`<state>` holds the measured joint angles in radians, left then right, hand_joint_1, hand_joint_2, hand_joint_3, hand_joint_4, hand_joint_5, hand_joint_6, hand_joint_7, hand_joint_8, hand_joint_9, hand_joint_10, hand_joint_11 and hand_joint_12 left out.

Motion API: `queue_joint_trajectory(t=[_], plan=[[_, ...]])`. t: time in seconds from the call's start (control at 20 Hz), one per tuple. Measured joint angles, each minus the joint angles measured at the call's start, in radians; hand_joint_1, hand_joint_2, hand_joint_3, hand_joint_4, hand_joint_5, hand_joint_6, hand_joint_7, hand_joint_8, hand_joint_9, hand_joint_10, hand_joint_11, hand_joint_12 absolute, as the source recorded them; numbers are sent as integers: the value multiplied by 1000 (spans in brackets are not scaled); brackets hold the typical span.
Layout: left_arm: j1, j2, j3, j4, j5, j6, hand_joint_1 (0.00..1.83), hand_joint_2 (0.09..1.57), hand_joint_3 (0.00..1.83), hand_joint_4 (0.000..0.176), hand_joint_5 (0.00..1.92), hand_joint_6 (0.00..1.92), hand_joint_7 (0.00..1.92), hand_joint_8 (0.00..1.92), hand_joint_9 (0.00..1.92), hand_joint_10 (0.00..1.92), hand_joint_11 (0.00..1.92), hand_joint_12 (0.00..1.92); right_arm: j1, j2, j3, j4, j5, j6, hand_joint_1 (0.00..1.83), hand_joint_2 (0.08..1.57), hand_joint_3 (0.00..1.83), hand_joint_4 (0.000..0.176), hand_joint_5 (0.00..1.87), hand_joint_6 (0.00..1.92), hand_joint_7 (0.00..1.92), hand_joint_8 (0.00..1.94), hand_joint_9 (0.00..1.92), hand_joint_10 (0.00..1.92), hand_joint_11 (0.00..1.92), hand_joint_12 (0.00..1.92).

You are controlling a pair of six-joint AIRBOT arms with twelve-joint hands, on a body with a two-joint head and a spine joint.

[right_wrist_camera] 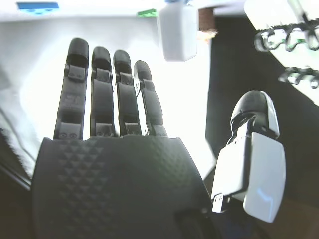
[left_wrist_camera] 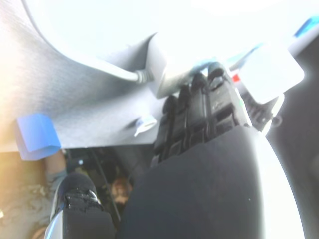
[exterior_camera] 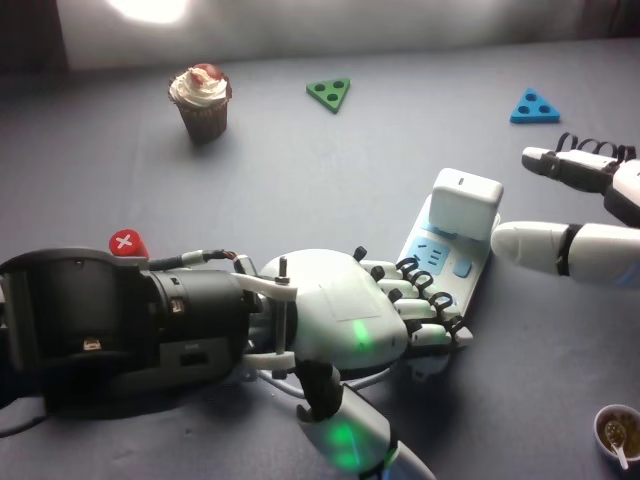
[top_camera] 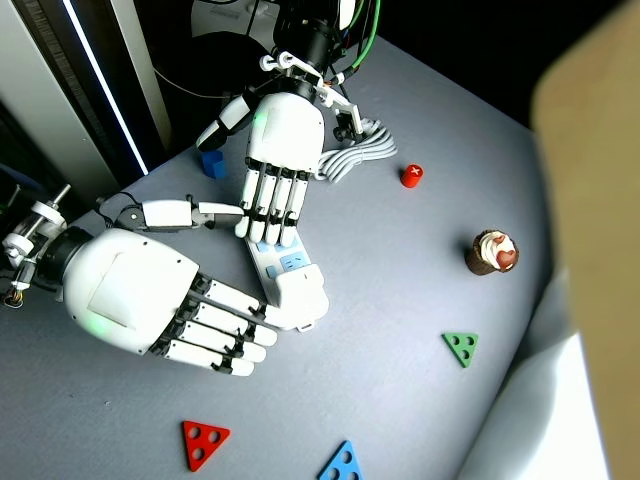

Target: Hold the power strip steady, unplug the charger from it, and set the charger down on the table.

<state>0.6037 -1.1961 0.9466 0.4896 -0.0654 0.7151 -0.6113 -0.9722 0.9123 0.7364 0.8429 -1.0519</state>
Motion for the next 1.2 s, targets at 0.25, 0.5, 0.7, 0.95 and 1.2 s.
queue_joint_trajectory(t=[0.25,0.5,0.7,0.95,1.2], plan=[[10,-5,3,-10,-13,0,0,944,0,0,60,5,65,4,53,4,50,19,23,-24,3,21,5,-9,242,947,2,0,202,1,258,2,246,1,249,97],[22,-5,2,-16,-20,1,0,954,1,0,41,1,54,0,48,1,41,15,37,-55,16,67,15,-39,325,965,7,0,211,2,266,2,254,2,249,91],[26,-3,0,-24,-21,2,0,959,1,0,53,3,57,0,48,0,47,18,52,-85,40,124,32,-59,792,972,0,0,319,10,356,11,345,12,333,127],[31,0,0,-27,-23,2,0,961,2,0,36,0,36,0,24,0,28,9,63,-124,65,132,37,-61,942,976,1,0,378,6,428,7,414,10,391,184],[31,3,0,-27,-22,2,0,953,0,0,49,3,57,6,48,8,52,20,85,-148,87,154,39,-61,912,1070,0,0,410,0,438,0,424,0,241,569]])
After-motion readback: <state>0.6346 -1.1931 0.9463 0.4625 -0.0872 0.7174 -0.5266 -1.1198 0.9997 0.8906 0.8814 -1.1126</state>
